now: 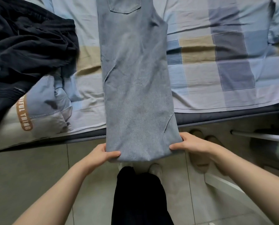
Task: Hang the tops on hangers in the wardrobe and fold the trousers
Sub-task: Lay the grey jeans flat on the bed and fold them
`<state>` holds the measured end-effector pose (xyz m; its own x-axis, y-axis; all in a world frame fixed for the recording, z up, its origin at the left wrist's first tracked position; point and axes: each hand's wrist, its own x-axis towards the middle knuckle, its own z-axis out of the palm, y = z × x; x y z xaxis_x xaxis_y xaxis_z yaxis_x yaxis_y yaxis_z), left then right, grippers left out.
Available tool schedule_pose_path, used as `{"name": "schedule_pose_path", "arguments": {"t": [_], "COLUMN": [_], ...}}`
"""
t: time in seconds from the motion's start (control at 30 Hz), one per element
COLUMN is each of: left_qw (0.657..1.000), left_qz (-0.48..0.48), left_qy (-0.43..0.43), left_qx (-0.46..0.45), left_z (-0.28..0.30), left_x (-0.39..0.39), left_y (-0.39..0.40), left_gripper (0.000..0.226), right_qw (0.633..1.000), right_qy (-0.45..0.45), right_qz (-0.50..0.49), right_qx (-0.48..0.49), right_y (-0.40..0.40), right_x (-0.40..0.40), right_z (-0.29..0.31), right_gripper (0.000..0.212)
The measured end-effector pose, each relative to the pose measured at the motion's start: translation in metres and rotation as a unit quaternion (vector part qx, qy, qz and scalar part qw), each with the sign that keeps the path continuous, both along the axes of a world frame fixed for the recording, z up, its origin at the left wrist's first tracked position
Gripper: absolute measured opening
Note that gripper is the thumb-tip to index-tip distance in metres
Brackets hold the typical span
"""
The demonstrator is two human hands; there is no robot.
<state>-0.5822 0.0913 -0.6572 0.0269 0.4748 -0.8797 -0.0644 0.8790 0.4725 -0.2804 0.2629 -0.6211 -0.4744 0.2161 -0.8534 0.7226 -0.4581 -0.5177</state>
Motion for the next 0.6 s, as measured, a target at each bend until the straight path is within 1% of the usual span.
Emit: {"name": "schedule_pose_path", "arguments": {"t": [0.07, 0.1, 0.17, 0.2, 0.23, 0.27, 0.3, 0.33, 0.37, 0.4, 0.5, 0.53, 0.6], "left_qw": [0.999, 0.994, 0.965, 0.951, 0.948, 0.956, 0.967, 0.977, 0.983, 0.987, 0.994, 0.994, 0.992], "left_qz": [0.054, 0.111, 0.238, 0.266, 0.257, 0.219, 0.169, 0.12, 0.088, 0.07, 0.061, 0.07, 0.104], "left_qy": [-0.003, -0.024, -0.107, -0.154, -0.187, -0.193, -0.187, -0.17, -0.151, -0.125, -0.06, -0.04, -0.009], "left_qx": [0.003, -0.002, -0.02, -0.02, -0.021, -0.027, -0.039, -0.052, -0.063, -0.068, -0.074, -0.074, -0.074], "left_z": [0.013, 0.02, 0.036, 0.047, 0.054, 0.062, 0.066, 0.071, 0.074, 0.077, 0.085, 0.087, 0.09], "left_x": [0.006, 0.006, 0.004, 0.004, 0.008, 0.016, 0.023, 0.032, 0.038, 0.045, 0.057, 0.06, 0.067], "left_y": [0.0, 0.0, -0.008, -0.016, -0.023, -0.034, -0.044, -0.055, -0.063, -0.073, -0.087, -0.091, -0.098], "left_gripper": [0.028, 0.027, 0.033, 0.036, 0.038, 0.044, 0.055, 0.066, 0.069, 0.064, 0.034, 0.029, 0.028], "right_qw": [0.996, 0.986, 0.939, 0.926, 0.931, 0.951, 0.971, 0.982, 0.986, 0.987, 0.978, 0.975, 0.97], "right_qy": [0.011, 0.027, 0.063, 0.072, 0.08, 0.077, 0.068, 0.054, 0.042, 0.03, 0.028, 0.024, 0.008], "right_qz": [-0.092, -0.164, -0.304, -0.322, -0.297, -0.231, -0.152, -0.092, -0.075, -0.09, -0.153, -0.161, -0.163], "right_qx": [0.017, -0.019, -0.15, -0.184, -0.197, -0.19, -0.174, -0.153, -0.142, -0.132, -0.138, -0.152, -0.18], "right_y": [-0.003, -0.005, -0.01, -0.017, -0.026, -0.038, -0.051, -0.062, -0.069, -0.073, -0.08, -0.084, -0.093], "right_x": [0.007, 0.011, 0.023, 0.029, 0.032, 0.036, 0.039, 0.042, 0.045, 0.048, 0.057, 0.06, 0.065], "right_z": [0.01, 0.016, 0.032, 0.04, 0.045, 0.051, 0.052, 0.056, 0.057, 0.062, 0.07, 0.072, 0.076], "right_gripper": [0.029, 0.032, 0.04, 0.041, 0.041, 0.044, 0.048, 0.052, 0.052, 0.049, 0.044, 0.045, 0.044]}}
